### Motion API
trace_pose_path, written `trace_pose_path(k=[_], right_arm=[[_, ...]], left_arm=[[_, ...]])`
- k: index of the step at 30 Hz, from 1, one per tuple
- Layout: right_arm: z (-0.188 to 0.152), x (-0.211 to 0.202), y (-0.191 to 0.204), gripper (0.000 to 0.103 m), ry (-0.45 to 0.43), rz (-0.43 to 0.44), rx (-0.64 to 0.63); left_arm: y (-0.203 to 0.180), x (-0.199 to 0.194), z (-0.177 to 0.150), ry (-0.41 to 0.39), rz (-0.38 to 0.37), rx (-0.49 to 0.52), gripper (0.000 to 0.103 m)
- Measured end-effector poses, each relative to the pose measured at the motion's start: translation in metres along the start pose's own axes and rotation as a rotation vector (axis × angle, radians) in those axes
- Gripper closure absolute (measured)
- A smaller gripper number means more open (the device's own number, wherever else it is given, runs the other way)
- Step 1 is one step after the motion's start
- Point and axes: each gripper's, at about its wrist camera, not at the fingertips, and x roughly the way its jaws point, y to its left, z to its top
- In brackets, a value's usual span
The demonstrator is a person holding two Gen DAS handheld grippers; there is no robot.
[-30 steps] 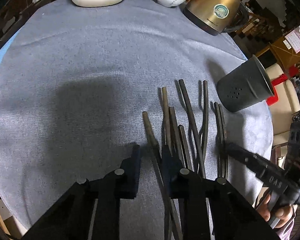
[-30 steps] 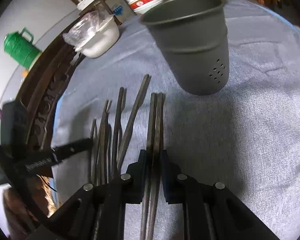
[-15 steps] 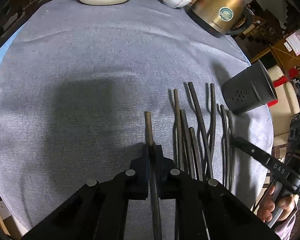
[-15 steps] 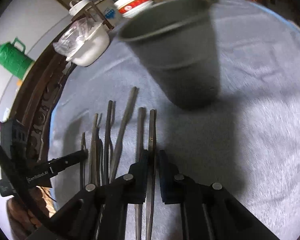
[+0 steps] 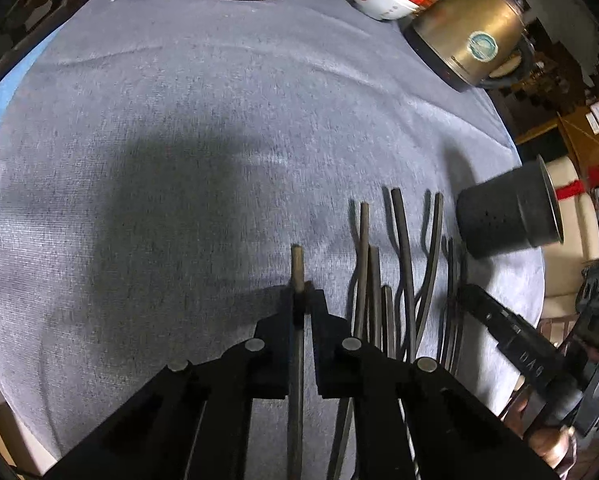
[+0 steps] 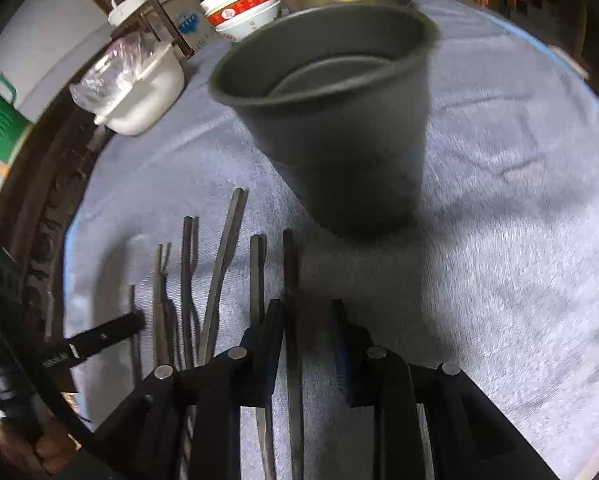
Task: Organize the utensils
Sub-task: 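Close the left tool on one dark chopstick while the right tool grasps another, then lift the chopsticks with both tools and carry them over the grey holder cup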
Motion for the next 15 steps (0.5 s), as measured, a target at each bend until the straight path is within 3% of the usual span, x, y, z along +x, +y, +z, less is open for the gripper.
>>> trace_pose_path(k=[2,3,4,10,15], right_arm=[[0.002,0.001,0.005,0.082,-0.006,-0.029,-0.032],[0.003,0.001,0.006,0.093,-0.004,-0.031,-0.043],[0.003,0.001,0.006,0.097,-0.001,-0.028,-0.045],[-0.003,-0.035,0.005,0.097,-0.074,0.054,-0.081],[-0.010,-0.091,0.003,0.097,-0.179,0.155,-0.116]], left_arm=[[0.000,0.001,0.003,-0.004,-0.005,-0.009,0.096],[0.000,0.001,0.004,-0.010,0.000,-0.012,0.097],[0.000,0.000,0.004,-0.014,0.003,-0.014,0.098],[-0.008,-0.028,-0.003,-0.082,-0.001,0.013,0.098],[-0.036,-0.088,-0.015,-0.205,-0.016,0.107,0.098]])
